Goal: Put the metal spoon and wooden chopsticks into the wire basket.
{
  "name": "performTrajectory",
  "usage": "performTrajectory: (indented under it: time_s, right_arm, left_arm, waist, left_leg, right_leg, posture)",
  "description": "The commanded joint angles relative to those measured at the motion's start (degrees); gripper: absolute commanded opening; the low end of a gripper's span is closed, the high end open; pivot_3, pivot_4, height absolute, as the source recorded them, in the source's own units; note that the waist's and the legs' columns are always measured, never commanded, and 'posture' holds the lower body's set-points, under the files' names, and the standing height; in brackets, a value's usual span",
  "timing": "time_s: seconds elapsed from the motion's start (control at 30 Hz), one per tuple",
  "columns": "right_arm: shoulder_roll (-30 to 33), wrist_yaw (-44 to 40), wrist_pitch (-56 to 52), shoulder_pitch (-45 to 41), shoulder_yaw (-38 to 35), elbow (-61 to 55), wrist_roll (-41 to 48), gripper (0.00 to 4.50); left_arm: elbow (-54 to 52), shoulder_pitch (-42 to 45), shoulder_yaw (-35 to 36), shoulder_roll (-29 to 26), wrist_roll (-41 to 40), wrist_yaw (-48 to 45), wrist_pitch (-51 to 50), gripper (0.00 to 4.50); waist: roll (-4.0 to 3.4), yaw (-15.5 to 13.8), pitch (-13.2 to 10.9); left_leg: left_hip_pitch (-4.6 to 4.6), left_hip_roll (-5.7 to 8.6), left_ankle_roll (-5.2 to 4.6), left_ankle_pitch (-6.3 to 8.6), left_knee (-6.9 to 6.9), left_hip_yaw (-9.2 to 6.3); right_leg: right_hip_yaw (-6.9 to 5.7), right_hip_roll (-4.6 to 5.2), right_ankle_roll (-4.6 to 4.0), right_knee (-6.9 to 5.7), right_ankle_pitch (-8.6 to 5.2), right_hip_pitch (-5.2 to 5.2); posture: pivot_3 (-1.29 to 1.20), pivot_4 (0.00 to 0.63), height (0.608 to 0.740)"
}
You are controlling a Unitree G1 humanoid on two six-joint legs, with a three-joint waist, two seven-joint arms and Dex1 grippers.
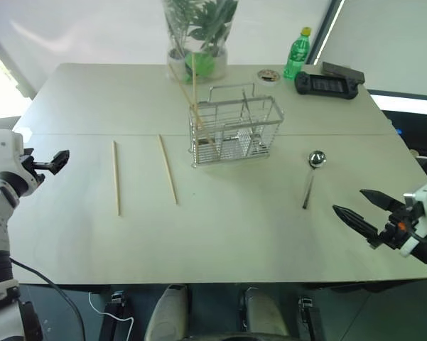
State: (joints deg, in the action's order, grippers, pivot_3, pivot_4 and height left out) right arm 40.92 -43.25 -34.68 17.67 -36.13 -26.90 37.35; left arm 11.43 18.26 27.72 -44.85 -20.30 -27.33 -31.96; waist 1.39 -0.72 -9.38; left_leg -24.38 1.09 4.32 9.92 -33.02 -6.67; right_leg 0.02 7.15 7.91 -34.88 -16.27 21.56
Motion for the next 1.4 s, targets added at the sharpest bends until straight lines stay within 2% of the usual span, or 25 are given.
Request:
performTrajectory:
  time_s: [0.03, 0.4, 0.5, 0.63, 0.73, 0.83, 1.0, 1.17, 1.4]
  right_arm:
    - [0.90, -0.02, 0.01, -0.83, -0.36, -0.78, 0.86, 4.48]
    - [5.42, 2.30, -2.77, -7.44, 1.62, 0.59, 0.12, 4.48]
    - [7.14, 6.89, -7.55, -12.87, 4.05, 1.13, -0.29, 4.48]
    - [9.43, 15.39, -20.30, -24.74, 9.87, 3.48, -0.56, 4.48]
    - [7.13, 23.18, -32.43, -37.47, 13.13, 7.55, 0.21, 4.48]
    - [1.04, 30.71, -45.65, -49.88, 13.83, 13.00, -1.47, 4.48]
    - [-4.23, 35.88, -56.50, -60.76, 15.48, 22.52, -5.01, 4.48]
    - [-6.65, 41.32, -57.82, -67.59, 16.19, 34.73, -9.51, 4.48]
    - [-8.00, 41.16, -54.50, -71.92, 18.55, 47.76, -15.89, 4.48]
  left_arm:
    - [-2.57, 0.93, 0.22, -0.89, -0.11, 0.04, 0.49, 4.50]
    - [-15.17, -1.27, 0.02, 0.27, -3.51, -0.98, -3.99, 4.50]
    - [-20.25, -1.54, -0.81, -0.10, -6.33, -3.07, -6.70, 4.50]
    - [-28.14, -1.29, -2.16, -1.60, -11.25, -6.54, -11.14, 4.50]
    - [-35.68, -1.29, -3.66, -3.61, -15.63, -10.12, -13.79, 4.50]
    - [-40.07, -0.06, -4.72, -4.79, -18.32, -10.90, -15.21, 4.50]
    - [-44.43, 2.56, -5.48, -5.01, -21.38, -9.32, -17.16, 4.50]
    - [-46.73, 1.69, -4.63, -5.09, -22.23, -7.36, -17.81, 4.50]
    - [-50.93, -1.00, -2.17, -5.65, -24.75, -5.14, -19.29, 4.50]
  waist:
    - [0.00, 0.01, 0.00]
    - [0.00, 0.02, 0.00]
    - [0.01, 0.17, 0.00]
    - [-0.01, 0.20, -0.02]
    - [0.00, 0.44, -0.04]
    - [-0.06, 0.42, -0.06]
    - [-0.08, 0.19, -0.08]
    - [-0.09, 0.46, -0.09]
    - [-0.10, 1.68, -0.09]
  left_leg:
    - [0.00, 0.00, 0.00, 0.00, 0.00, 0.00]
    - [0.02, 0.00, -0.02, -0.02, -0.02, 0.00]
    - [0.02, 0.00, -0.03, -0.02, -0.04, 0.01]
    - [0.02, 0.00, -0.03, -0.02, -0.12, 0.01]
    - [-0.02, 0.00, -0.04, -0.03, -0.12, 0.01]
    - [-0.02, 0.00, -0.05, -0.03, -0.10, 0.00]
    - [-0.06, 0.02, -0.07, -0.04, -0.04, -0.01]
    - [-0.04, 0.04, -0.08, -0.05, -0.07, -0.01]
    - [0.01, 0.02, -0.09, -0.06, -0.08, -0.03]
  right_leg:
    - [0.00, 0.00, 0.00, 0.00, 0.00, 0.00]
    - [0.00, -0.01, 0.01, -0.02, 0.00, -0.04]
    - [0.00, -0.01, 0.00, -0.03, 0.01, -0.04]
    - [0.01, -0.02, -0.02, -0.07, 0.01, -0.03]
    - [0.02, -0.02, -0.04, -0.07, 0.02, 0.02]
    - [0.02, -0.02, -0.05, -0.05, 0.02, 0.02]
    - [0.02, -0.06, -0.05, -0.11, 0.02, 0.06]
    - [0.01, -0.09, -0.02, -0.18, 0.03, 0.03]
    - [0.02, -0.15, 0.00, -0.25, 0.05, 0.01]
  posture:
    - [0.00, 0.150, 0.720]
    - [0.00, 0.150, 0.720]
    - [0.00, 0.150, 0.720]
    - [0.00, 0.150, 0.720]
    - [0.00, 0.150, 0.720]
    - [0.00, 0.150, 0.720]
    - [0.00, 0.150, 0.720]
    - [0.00, 0.150, 0.720]
    - [0.00, 0.150, 0.720]
